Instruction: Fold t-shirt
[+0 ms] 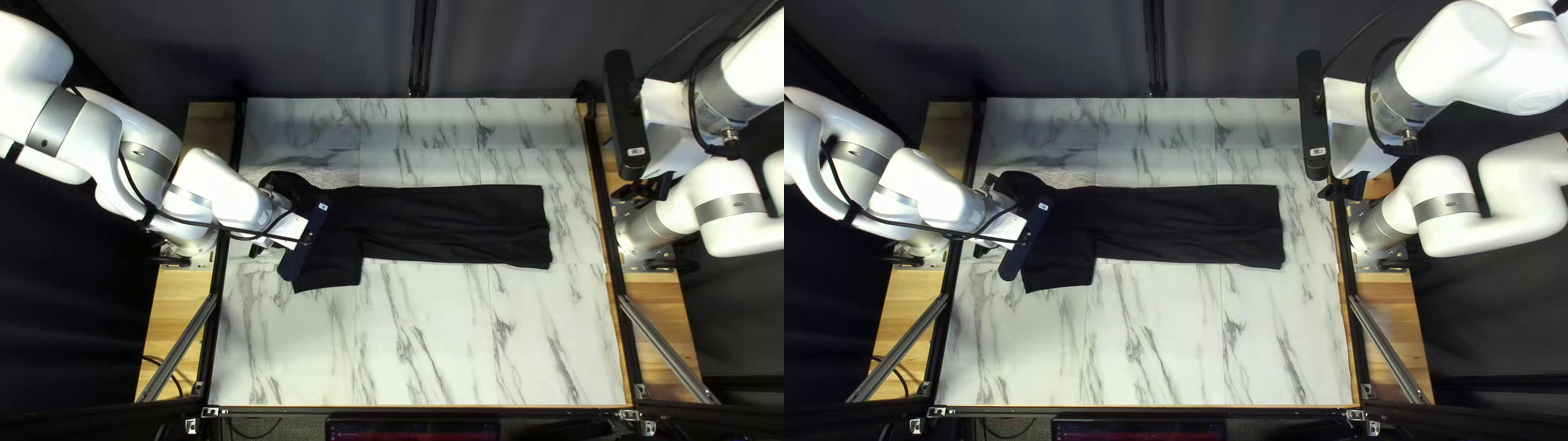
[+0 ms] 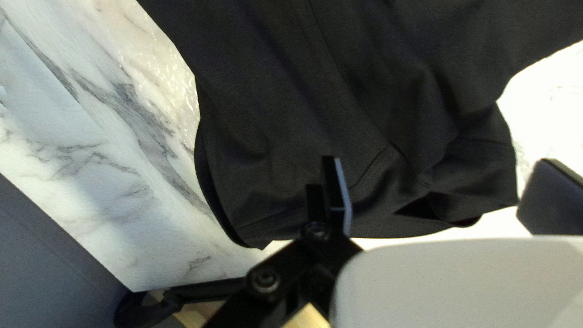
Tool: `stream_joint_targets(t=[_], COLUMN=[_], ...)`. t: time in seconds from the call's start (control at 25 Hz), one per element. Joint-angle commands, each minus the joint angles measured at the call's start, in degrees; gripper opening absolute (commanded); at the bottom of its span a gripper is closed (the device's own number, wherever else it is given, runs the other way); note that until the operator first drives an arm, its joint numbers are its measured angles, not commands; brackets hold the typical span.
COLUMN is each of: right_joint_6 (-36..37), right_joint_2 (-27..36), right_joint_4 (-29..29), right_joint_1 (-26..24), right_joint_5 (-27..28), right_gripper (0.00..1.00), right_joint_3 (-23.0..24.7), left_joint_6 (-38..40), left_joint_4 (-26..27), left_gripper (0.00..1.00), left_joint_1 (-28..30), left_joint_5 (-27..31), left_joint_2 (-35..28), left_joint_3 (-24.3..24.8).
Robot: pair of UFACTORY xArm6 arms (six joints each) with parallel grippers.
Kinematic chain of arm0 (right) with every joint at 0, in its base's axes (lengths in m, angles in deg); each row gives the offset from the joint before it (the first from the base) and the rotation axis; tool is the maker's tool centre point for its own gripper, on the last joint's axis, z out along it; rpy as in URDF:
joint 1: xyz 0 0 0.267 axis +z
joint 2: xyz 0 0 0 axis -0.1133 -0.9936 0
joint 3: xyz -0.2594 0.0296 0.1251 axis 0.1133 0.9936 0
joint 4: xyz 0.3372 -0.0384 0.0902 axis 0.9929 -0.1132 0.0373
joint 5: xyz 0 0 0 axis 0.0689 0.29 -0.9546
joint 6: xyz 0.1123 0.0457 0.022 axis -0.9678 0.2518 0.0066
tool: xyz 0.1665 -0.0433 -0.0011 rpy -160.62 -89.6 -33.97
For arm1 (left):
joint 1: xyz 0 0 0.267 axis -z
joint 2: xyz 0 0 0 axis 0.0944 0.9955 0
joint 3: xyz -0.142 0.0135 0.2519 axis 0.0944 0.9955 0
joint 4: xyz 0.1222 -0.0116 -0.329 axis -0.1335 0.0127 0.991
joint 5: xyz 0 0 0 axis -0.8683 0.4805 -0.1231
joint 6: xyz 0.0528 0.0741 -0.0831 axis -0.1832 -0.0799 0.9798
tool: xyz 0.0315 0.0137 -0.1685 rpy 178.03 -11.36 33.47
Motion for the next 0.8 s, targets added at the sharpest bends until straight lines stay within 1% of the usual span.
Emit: stream_joint_targets(t=[0.04, 0.08, 0.12, 0.2, 0.24, 0.32, 0.36, 0.4, 0.6, 0.8], right_joint_6=[0.0, 0.0, 0.0, 0.0, 0.0, 0.0, 0.0, 0.0, 0.0, 0.0], right_joint_2=[0.0, 0.0, 0.0, 0.0, 0.0, 0.0, 0.0, 0.0, 0.0, 0.0], right_joint_4=[0.0, 0.0, 0.0, 0.0, 0.0, 0.0, 0.0, 0.0, 0.0, 0.0], right_joint_1=[0.0, 0.0, 0.0, 0.0, 0.0, 0.0, 0.0, 0.0, 0.0, 0.0], right_joint_5=[0.0, 0.0, 0.0, 0.0, 0.0, 0.0, 0.0, 0.0, 0.0, 0.0], right_gripper=[1.00, 1.00, 1.00, 1.00, 1.00, 1.00, 1.00, 1.00, 1.00, 1.00], right_joint_3=[0.0, 0.0, 0.0, 0.0, 0.0, 0.0, 0.0, 0.0, 0.0, 0.0], left_joint_6=[0.2, 0.0, -0.3, -0.8, -1.1, -1.8, -2.2, -2.5, -3.2, -3.4], left_joint_4=[0.1, 0.0, -0.1, -0.2, -0.1, -0.1, -0.1, 0.0, 0.5, 0.7], left_gripper=[0.86, 0.84, 0.83, 0.76, 0.67, 0.45, 0.21, 0.06, 0.00, 0.00], left_joint_1=[-0.6, -1.1, -1.6, -2.3, -2.7, -3.3, -3.6, -3.9, -4.1, -4.2], left_joint_5=[-1.5, -2.3, -3.1, -4.0, -4.4, -5.2, -5.7, -6.1, -7.0, -7.3], left_joint_2=[1.0, 1.6, 2.2, 2.5, 2.7, 2.8, 3.1, 3.2, 3.5, 4.0], left_joint_3=[-0.3, -0.3, -0.2, 0.0, 0.2, 0.6, 0.9, 1.1, 1.7, 1.7])
